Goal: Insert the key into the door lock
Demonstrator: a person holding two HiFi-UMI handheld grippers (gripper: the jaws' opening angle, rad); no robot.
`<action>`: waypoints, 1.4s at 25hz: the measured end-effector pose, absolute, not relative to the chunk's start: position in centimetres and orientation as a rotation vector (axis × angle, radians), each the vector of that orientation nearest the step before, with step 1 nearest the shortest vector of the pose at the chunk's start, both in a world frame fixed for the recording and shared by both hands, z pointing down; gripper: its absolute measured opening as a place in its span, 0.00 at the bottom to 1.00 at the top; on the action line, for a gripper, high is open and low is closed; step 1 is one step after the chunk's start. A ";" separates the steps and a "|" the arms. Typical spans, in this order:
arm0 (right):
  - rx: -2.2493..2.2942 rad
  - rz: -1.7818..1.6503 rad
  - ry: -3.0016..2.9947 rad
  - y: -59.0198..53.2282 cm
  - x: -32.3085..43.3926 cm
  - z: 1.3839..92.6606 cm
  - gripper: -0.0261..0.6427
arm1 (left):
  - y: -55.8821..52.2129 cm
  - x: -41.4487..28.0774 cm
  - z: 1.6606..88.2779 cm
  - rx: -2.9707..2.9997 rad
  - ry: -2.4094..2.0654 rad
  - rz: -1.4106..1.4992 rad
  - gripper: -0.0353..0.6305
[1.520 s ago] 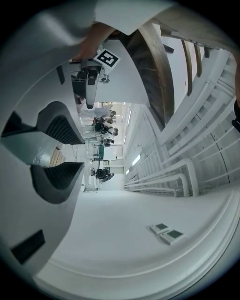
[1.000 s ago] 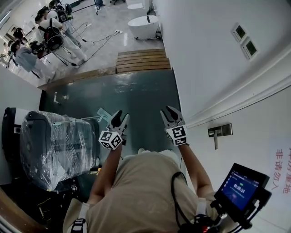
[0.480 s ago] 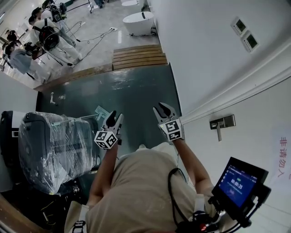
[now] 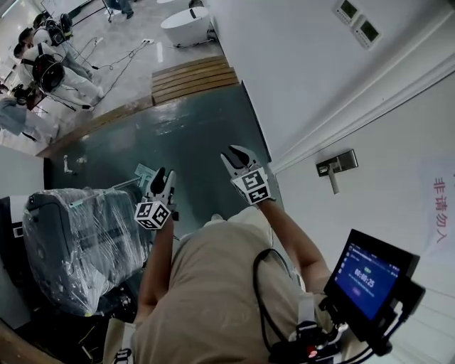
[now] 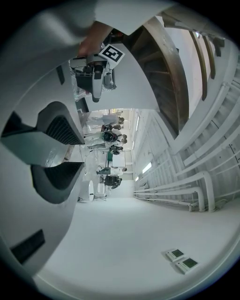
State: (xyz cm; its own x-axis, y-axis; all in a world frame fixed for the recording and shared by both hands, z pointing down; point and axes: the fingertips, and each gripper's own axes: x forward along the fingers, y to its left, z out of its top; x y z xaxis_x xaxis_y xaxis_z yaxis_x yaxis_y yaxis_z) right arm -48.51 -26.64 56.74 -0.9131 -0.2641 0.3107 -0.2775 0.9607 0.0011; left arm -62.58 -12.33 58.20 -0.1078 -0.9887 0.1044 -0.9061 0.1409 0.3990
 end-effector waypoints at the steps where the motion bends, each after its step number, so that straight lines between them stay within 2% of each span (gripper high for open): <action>1: 0.402 0.062 -2.799 -26.6 -48.5 56.7 0.19 | -12.4 -62.5 58.2 1.832 -2.076 -0.335 0.34; 12: 0.459 0.150 -2.838 -26.5 -47.6 55.2 0.19 | -13.1 -62.6 58.1 1.867 -2.037 -0.332 0.34; 20: 0.547 0.065 -2.805 -26.8 -44.8 55.3 0.13 | -14.4 -60.7 58.7 1.901 -1.967 -0.339 0.34; 25: 0.704 0.233 -2.840 -28.4 -41.2 53.4 0.13 | -15.8 -58.7 58.7 1.940 -1.916 -0.339 0.34; 35: 0.816 0.208 -2.849 -31.5 -35.2 50.8 0.13 | -20.7 -51.7 58.3 2.014 -1.786 -0.343 0.34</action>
State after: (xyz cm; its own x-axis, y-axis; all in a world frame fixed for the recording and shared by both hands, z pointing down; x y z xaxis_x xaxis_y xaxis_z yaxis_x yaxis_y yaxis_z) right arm -35.22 -31.48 50.77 -0.8358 -0.5109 0.2009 -0.5347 0.8406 -0.0867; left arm -51.71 -20.75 58.35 0.1421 -0.9854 0.0941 -0.8806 -0.0824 0.4666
